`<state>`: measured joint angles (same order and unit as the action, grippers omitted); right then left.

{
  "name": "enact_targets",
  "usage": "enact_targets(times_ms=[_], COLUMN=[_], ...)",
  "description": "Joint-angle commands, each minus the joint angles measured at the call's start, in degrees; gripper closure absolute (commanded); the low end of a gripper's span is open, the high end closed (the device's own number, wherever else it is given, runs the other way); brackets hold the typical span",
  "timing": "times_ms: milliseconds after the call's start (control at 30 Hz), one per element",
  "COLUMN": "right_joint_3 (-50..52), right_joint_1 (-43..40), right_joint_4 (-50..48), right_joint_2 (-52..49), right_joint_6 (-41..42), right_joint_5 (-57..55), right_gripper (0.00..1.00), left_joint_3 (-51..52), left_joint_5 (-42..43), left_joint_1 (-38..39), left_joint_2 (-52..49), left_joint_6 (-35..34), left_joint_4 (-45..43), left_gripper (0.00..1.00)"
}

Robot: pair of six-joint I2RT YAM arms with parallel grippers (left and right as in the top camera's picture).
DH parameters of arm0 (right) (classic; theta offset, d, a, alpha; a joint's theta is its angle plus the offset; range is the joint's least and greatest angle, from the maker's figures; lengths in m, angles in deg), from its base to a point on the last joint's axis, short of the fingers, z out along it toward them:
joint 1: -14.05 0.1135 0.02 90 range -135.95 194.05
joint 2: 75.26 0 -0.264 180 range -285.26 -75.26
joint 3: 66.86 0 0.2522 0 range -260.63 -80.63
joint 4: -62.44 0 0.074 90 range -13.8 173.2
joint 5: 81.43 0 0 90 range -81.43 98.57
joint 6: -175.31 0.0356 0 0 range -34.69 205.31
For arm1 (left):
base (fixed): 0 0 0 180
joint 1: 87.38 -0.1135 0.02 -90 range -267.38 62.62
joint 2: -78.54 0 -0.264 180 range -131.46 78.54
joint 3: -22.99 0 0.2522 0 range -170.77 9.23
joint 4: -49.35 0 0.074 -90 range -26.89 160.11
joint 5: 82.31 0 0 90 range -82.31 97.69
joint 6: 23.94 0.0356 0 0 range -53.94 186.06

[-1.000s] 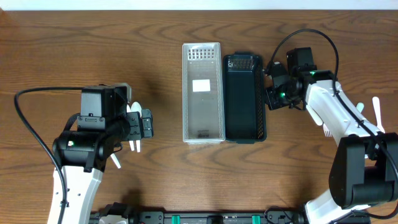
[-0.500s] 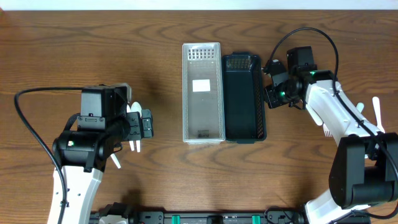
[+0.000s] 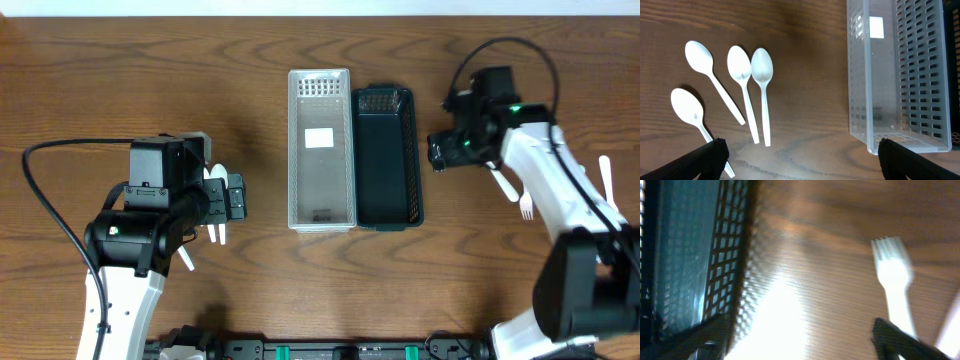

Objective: Pack container
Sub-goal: 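Move the right gripper to the white fork and grasp it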

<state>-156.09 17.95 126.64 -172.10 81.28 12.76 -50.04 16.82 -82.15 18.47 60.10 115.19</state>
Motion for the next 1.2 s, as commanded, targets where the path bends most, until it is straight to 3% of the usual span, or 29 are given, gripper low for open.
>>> enact_targets(times_ms=[0, 200, 333, 533, 733, 1167], right_joint_3=[-5.6, -7.2, -7.2, -7.9, -9.0, -9.0], right_joint_1=[-1.8, -3.2, -6.6, -12.6, -13.2, -12.4], right_joint_4=[4.0, 9.6, 9.3, 7.2, 5.1, 1.8], right_joint_2=[8.5, 18.9, 19.6, 12.0, 1.5, -18.3], right_joint_6=[2.3, 2.3, 1.1, -9.5, -17.3, -20.3], right_joint_5=[-4.2, -5.0, -7.4, -4.8, -3.9, -2.6], right_gripper=[0.01, 0.01, 0.01, 0.01, 0.01, 0.01], left_joint_3=[-1.2, -1.2, -1.2, -1.2, -1.2, -1.2], left_joint_5=[0.7, 0.7, 0.7, 0.7, 0.7, 0.7], left_joint_1=[-0.3, -0.3, -0.3, -0.3, -0.3, -0.3], left_joint_2=[1.2, 2.3, 2.5, 2.5, 2.5, 2.5], left_joint_6=[0.9, 0.9, 0.9, 0.9, 0.9, 0.9], left_joint_4=[-0.2, 0.0, 0.4, 0.6, 0.6, 0.6], left_gripper=[0.02, 0.02, 0.02, 0.02, 0.02, 0.02])
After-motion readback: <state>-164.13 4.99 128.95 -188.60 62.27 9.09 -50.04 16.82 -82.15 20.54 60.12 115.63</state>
